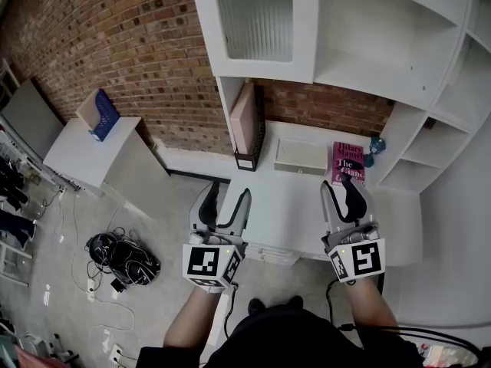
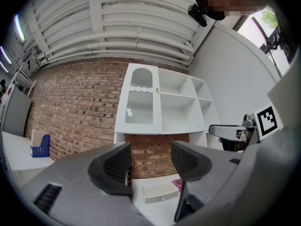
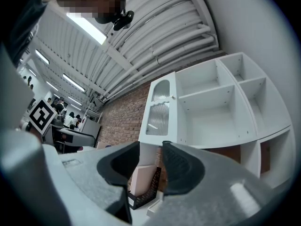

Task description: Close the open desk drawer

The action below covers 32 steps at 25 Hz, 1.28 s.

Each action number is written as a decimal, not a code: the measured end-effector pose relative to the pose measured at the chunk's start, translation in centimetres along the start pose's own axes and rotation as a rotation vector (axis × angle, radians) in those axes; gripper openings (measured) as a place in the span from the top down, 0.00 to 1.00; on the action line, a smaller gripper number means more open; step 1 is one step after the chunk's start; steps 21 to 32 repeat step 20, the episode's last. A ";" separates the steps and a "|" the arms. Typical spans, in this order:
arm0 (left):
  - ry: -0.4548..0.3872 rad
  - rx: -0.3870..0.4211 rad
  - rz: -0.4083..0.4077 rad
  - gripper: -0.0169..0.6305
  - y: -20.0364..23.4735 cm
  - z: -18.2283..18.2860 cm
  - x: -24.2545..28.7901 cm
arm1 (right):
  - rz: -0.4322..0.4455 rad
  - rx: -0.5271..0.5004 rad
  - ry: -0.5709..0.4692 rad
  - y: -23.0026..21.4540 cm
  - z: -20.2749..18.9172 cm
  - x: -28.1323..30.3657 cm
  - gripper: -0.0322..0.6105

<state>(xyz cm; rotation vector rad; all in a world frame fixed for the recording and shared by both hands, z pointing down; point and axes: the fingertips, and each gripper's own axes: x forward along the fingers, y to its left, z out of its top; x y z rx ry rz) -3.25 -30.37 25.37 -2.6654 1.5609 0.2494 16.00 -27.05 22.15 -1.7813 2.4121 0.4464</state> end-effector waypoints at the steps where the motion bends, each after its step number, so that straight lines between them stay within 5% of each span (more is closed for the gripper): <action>1: 0.001 0.001 0.000 0.57 -0.1 0.0 0.0 | 0.000 -0.001 -0.001 0.0 0.0 0.0 0.71; 32: 0.005 0.021 0.005 0.57 -1.3 0.3 -0.2 | 0.017 0.015 -0.007 -0.6 0.1 -0.7 0.71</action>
